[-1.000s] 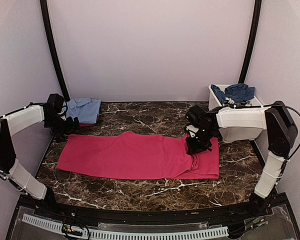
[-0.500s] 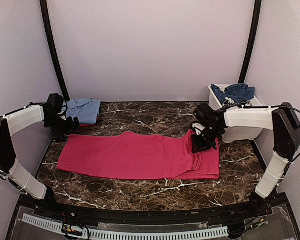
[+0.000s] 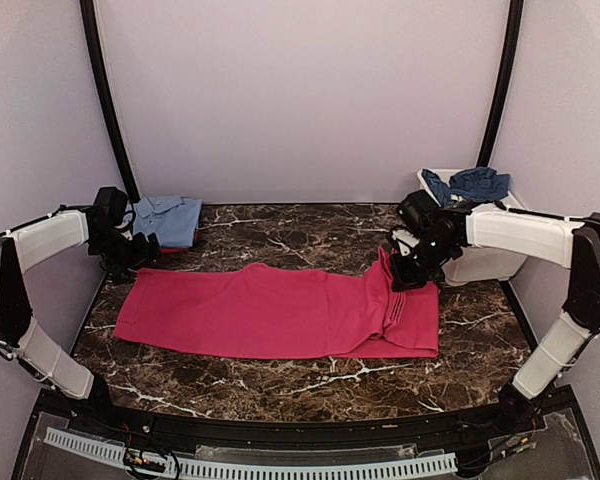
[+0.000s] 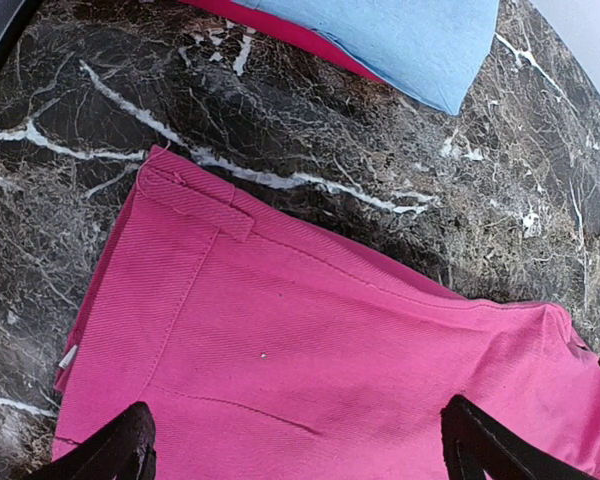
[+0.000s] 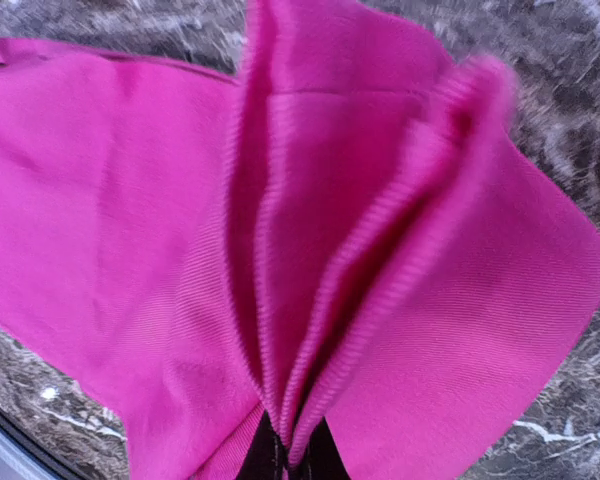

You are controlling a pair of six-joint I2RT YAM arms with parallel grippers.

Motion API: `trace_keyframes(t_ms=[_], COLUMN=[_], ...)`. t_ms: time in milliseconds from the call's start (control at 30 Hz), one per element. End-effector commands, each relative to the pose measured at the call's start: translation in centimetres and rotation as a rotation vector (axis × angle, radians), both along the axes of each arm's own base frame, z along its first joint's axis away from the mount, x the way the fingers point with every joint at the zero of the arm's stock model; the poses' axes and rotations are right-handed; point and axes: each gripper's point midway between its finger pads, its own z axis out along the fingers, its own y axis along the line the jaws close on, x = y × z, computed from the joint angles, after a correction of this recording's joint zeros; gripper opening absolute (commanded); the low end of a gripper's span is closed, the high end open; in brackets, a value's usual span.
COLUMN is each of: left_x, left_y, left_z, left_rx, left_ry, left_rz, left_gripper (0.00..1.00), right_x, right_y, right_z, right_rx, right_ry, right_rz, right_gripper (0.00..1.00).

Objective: Fold and stack the mixed laundry pile
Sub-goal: Pick up the 1/3-rectangle-folded trousers from the center of the board.

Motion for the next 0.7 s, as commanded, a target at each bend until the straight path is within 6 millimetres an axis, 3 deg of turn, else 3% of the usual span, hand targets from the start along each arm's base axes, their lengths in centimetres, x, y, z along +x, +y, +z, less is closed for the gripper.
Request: trace_keyframes(t_ms=[0, 267, 400, 667], left_x=[0.3, 0.8, 1.1, 1.5], left_y=[-0.3, -0.6, -0.7, -1.0], left_z=[0.4, 0.7, 0.9, 1.1], left_rx=[-0.015, -0.026, -0.028, -0.048], left_ry=[-0.023, -0.044, -0.04, -0.044], left_rz=[-0.025, -0.044, -0.046, -0.044], left_gripper=[0.99, 0.99, 0.99, 0.99], right_x=[1.0, 0.5, 0.3, -0.9], right_y=[-1.8, -8.1, -11.6, -17.2], right_z=[8.1, 17.0, 20.2, 22.0], right_rx=[0.022, 0.029, 0.019, -0.04], right_ry=[-0.171, -0.379, -0.464, -0.516], right_rz=[-0.046, -0.206, -0.291, -0.409], right_gripper=[0.0, 0.0, 0.0, 0.0])
